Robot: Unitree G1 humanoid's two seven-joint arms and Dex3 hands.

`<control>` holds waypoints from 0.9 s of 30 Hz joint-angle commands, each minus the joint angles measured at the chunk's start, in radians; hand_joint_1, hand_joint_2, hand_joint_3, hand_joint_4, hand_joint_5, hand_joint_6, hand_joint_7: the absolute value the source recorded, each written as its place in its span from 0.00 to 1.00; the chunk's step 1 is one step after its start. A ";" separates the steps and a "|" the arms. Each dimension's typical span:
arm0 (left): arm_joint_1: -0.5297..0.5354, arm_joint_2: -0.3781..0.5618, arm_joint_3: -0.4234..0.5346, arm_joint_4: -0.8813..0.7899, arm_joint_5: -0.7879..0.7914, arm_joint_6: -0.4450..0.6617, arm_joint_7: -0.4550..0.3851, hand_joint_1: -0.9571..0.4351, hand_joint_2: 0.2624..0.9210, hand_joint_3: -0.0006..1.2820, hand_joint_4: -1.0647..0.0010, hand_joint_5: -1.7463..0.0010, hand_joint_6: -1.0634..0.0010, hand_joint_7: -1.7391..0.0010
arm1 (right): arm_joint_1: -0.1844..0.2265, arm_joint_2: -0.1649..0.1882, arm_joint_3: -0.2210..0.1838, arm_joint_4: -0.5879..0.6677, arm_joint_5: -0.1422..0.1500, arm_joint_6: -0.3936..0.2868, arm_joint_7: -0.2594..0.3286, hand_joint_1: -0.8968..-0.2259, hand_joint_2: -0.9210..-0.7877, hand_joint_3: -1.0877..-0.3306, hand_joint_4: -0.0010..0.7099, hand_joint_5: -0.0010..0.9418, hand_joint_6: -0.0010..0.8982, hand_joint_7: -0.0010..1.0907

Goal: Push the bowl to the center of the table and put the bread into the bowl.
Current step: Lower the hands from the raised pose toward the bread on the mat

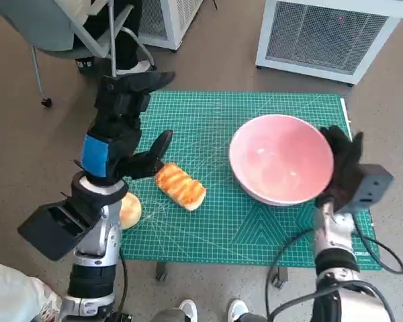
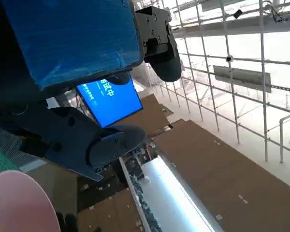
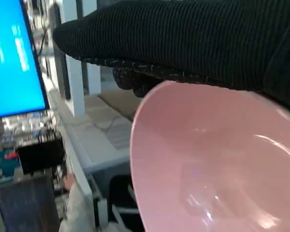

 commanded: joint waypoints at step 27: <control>0.033 0.134 0.009 0.009 0.169 -0.036 -0.006 0.51 0.72 0.52 0.99 0.48 1.00 0.38 | -0.121 0.009 0.032 -0.010 -0.032 0.027 0.014 0.70 0.00 0.56 0.56 0.01 0.11 0.52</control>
